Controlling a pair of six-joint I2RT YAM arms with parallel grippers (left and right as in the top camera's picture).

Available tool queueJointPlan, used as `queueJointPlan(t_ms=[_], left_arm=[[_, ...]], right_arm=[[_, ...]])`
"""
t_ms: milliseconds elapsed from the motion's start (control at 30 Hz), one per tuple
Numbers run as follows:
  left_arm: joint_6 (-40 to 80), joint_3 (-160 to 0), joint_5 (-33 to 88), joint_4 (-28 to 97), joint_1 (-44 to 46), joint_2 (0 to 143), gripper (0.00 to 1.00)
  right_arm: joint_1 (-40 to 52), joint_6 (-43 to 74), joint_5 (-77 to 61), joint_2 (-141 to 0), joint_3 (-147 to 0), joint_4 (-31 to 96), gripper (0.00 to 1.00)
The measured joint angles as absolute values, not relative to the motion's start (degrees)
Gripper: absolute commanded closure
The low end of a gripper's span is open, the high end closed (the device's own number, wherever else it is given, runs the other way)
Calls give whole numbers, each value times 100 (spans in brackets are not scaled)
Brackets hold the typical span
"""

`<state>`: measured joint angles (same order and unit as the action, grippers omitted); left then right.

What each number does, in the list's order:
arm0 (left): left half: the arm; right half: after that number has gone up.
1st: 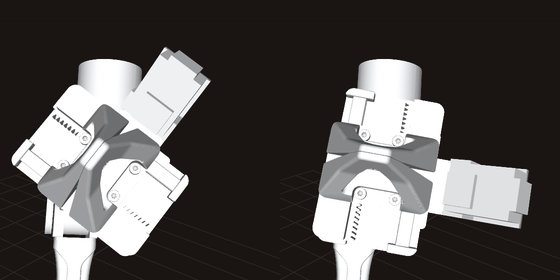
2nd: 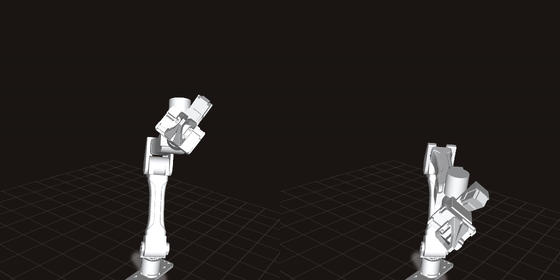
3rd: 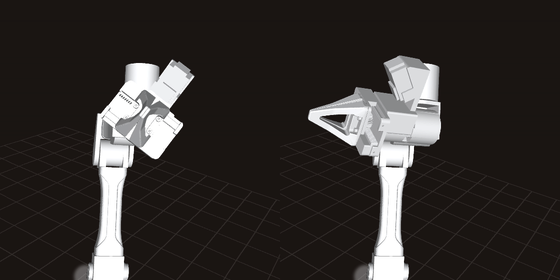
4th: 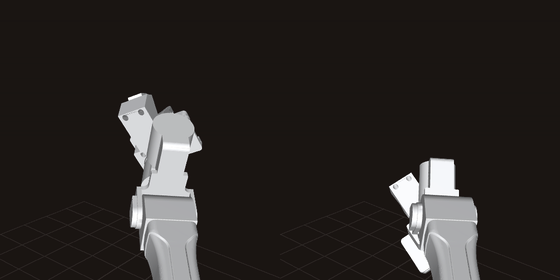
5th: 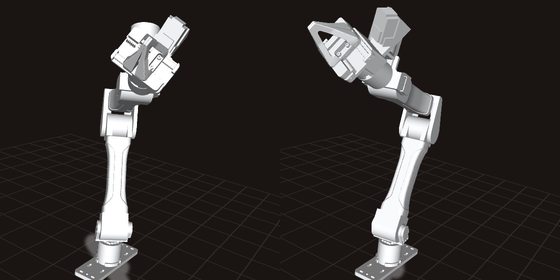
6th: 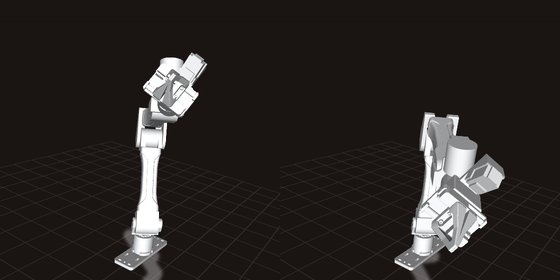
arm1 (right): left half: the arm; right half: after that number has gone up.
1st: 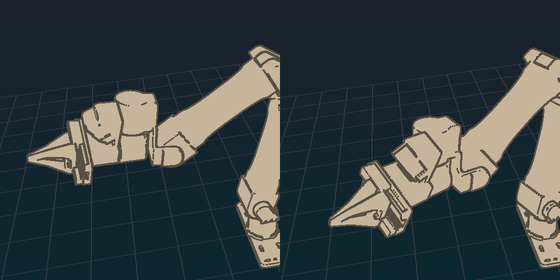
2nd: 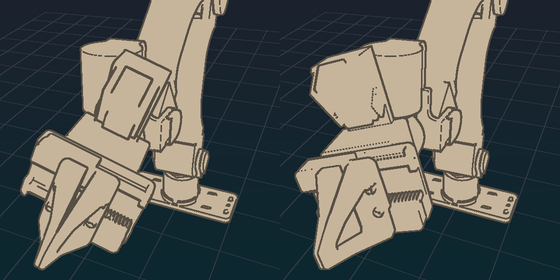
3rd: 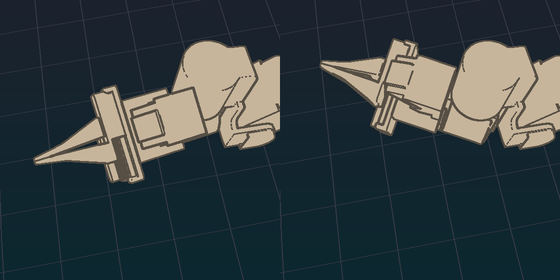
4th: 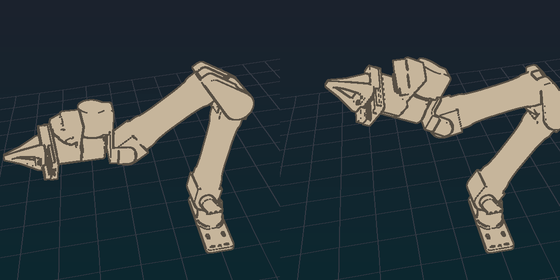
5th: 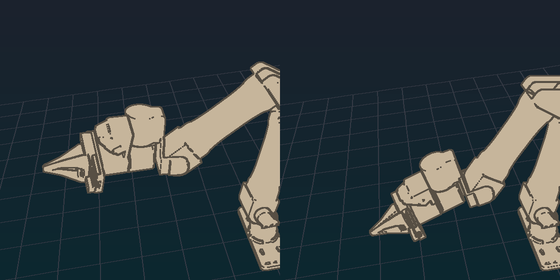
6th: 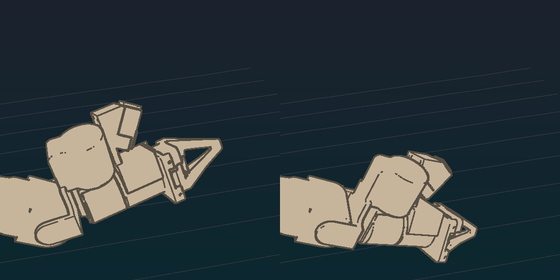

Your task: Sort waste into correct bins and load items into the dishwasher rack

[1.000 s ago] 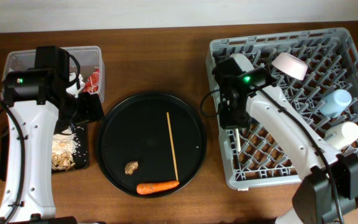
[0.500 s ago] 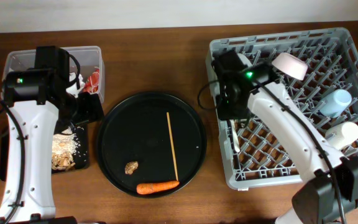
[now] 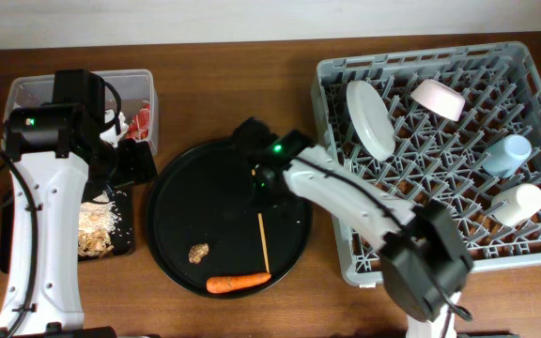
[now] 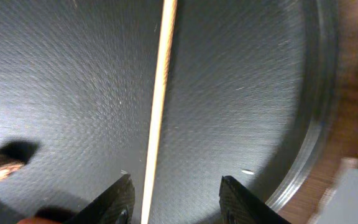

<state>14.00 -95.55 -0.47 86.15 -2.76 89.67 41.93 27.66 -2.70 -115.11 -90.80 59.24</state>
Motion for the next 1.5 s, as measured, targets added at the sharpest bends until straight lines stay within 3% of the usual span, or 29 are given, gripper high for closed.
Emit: queueJointPlan(t_ms=[300,633,833,933,1267,1500], left_arm=[[1400,-9555,-47,8615,-276,8967,13],[1400,-9555,-47,8615,-276,8967,13],[1400,-9555,-47,8615,-276,8967,13],[1400,-9555,-49,8615,-276,8967,13],[1400,-9555,-49,8615,-276,8967,13],[1400,-9555,-47,8615,-276,8967,13]], right_arm=[[4480,3146,-294,-12221,-9078,5557,56],[4488,3437,-115,-12392,-9045,5520,96],[4460,3452,-113,-12394,-9109,5680,96],[4342,3441,43,-12374,-9513,6351,96],[3105,2679,694,-11021,-10713,8265,96],[2283,2349,945,-11000,-10217,8302,96]])
